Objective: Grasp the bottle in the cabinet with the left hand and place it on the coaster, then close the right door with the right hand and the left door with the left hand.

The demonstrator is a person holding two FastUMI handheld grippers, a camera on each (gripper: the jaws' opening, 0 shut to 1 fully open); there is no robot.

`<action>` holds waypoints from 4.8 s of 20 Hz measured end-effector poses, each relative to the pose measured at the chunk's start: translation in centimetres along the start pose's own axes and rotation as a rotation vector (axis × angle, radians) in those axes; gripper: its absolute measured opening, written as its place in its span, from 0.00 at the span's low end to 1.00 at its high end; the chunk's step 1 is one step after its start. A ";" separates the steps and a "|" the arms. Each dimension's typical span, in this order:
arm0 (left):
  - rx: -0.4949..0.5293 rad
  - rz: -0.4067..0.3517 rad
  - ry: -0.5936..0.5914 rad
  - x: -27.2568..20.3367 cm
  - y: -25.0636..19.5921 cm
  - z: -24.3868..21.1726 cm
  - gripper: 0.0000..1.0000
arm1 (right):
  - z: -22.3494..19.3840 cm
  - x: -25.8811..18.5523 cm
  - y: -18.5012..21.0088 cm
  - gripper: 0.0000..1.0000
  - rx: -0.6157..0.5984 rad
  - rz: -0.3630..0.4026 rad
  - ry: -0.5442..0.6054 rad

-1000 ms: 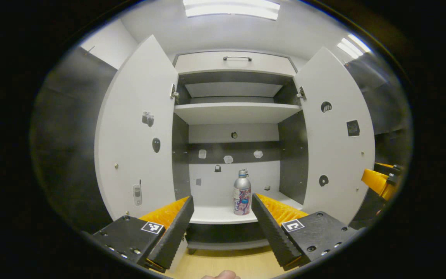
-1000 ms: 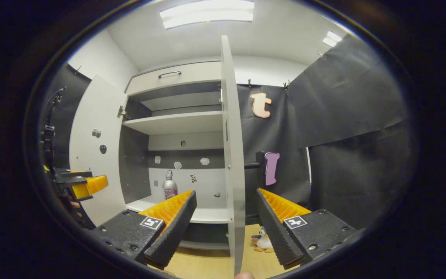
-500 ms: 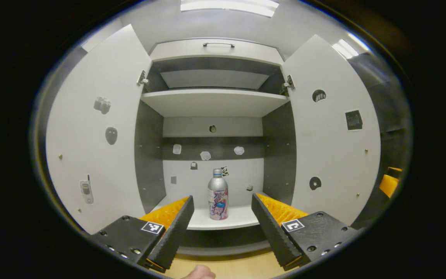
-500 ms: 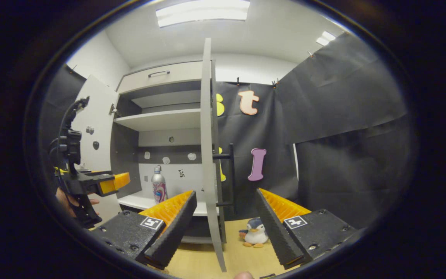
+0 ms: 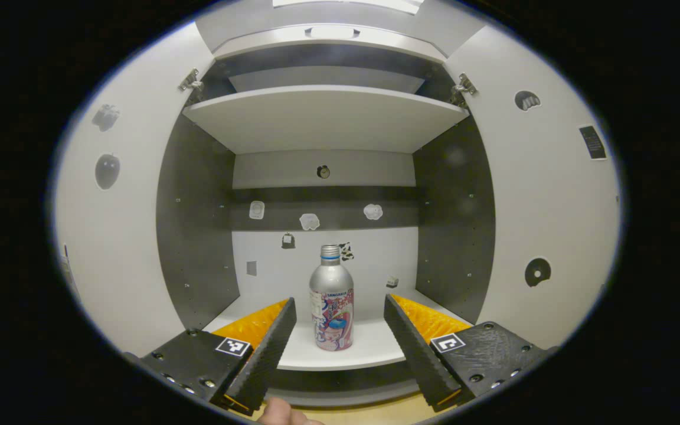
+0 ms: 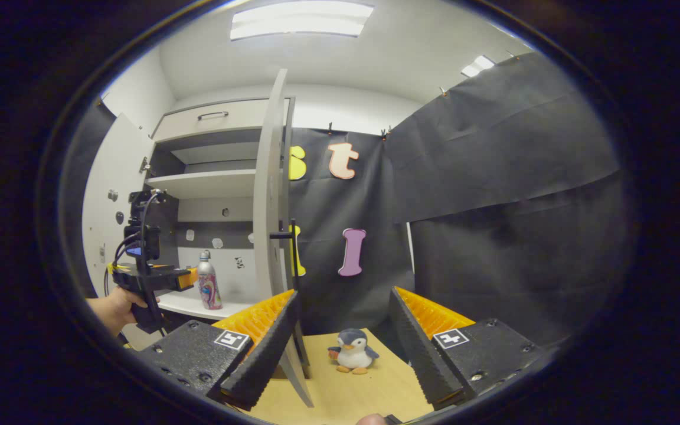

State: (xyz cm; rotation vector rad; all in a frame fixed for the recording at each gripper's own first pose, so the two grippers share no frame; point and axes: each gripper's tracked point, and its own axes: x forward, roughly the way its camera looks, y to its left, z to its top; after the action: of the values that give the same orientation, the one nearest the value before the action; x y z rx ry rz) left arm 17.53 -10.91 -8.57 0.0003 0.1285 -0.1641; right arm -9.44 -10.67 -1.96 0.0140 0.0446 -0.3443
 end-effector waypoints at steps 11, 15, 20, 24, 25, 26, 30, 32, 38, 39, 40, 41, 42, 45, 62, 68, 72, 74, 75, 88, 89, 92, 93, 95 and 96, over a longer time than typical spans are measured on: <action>0.036 0.010 0.091 9.4 0.3 -3.4 0.96 | 0.1 -1.9 -2.1 0.98 -0.019 -0.112 -0.012; 0.020 0.041 0.125 11.9 1.3 -4.5 0.96 | -0.1 -2.4 -2.8 0.98 -0.024 -0.140 -0.005; -0.018 0.050 0.128 13.6 2.0 -4.9 0.96 | 0.2 -2.8 -3.4 0.98 -0.033 -0.160 -0.007; -0.002 0.055 0.098 13.6 2.7 -4.3 0.82 | -0.2 -2.5 -3.2 0.98 -0.030 -0.152 0.006; 0.000 0.055 0.103 13.3 2.5 -4.3 0.80 | -0.2 -2.2 -3.1 0.98 -0.027 -0.147 0.008; 0.006 0.051 0.100 12.9 2.6 -4.2 0.78 | -0.3 -2.2 -3.0 0.98 -0.023 -0.140 0.009; 0.063 0.040 0.075 10.8 2.3 -3.1 0.75 | -0.7 -1.7 -2.2 0.98 -0.022 -0.106 0.013; 0.071 0.026 0.044 9.3 1.8 -2.2 0.74 | -1.0 -1.5 -1.8 0.98 -0.021 -0.085 0.020; 0.050 0.031 -0.010 4.1 1.2 -1.1 0.73 | -2.2 -0.8 -0.8 0.98 -0.014 -0.018 0.050; 0.047 0.034 -0.021 3.2 1.2 -1.0 0.73 | -2.5 -0.5 -0.6 0.98 -0.012 -0.006 0.059; 0.049 0.038 -0.033 2.2 1.2 -0.9 0.72 | -2.8 -0.3 -0.4 0.98 -0.010 0.006 0.067; 0.049 0.044 -0.047 1.7 1.3 -0.9 0.72 | -3.0 -0.2 -0.2 0.98 -0.009 0.016 0.072; 0.054 0.041 -0.048 0.6 1.2 -1.0 0.71 | -3.2 -0.1 0.1 0.98 -0.009 0.030 0.076; 0.066 0.070 -0.078 -2.0 1.7 -1.0 0.70 | -3.6 0.2 1.1 0.98 -0.010 0.068 0.090; 0.094 0.129 0.039 -16.1 1.1 -14.5 0.71 | -6.8 -0.1 4.2 0.98 -0.008 0.183 0.124; 0.089 0.087 0.119 -18.5 -0.4 -19.7 0.71 | -7.3 -0.1 6.6 0.98 -0.035 0.221 0.157; 0.081 0.073 0.196 -19.4 -0.7 -23.7 0.75 | -7.9 -0.2 7.6 0.98 -0.054 0.230 0.178; 0.081 0.067 0.221 -19.8 -0.8 -25.2 0.71 | -7.9 -0.4 8.1 0.98 -0.065 0.230 0.185; 0.083 0.064 0.230 -20.0 -0.8 -25.9 0.71 | -7.9 -0.5 8.4 0.98 -0.069 0.229 0.187; 0.055 -0.027 0.388 -20.1 -2.1 -35.6 0.72 | -9.6 -2.0 9.8 0.98 -0.084 0.199 0.270; 0.056 -0.028 0.392 -20.1 -2.0 -35.9 0.72 | -9.4 -2.0 9.7 0.98 -0.084 0.194 0.265; 0.070 -0.026 0.378 -20.1 -2.0 -36.0 0.71 | -9.3 -1.8 9.7 0.98 -0.085 0.186 0.255; 0.075 -0.023 0.377 -20.1 -2.0 -36.0 0.76 | -9.4 -1.7 9.7 0.99 -0.085 0.186 0.255; 0.073 -0.018 0.373 -20.2 -2.0 -35.9 0.72 | -9.3 -1.6 9.8 0.98 -0.081 0.187 0.248; 0.067 -0.017 0.373 -20.2 -2.0 -35.9 0.71 | -9.2 -1.4 9.8 0.98 -0.080 0.186 0.246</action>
State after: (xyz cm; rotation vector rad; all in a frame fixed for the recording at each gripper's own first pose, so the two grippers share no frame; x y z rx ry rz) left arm -7.11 -9.17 -41.63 0.0970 0.4953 -0.1845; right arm -7.81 -0.78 -11.04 -0.0188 0.2985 -0.1525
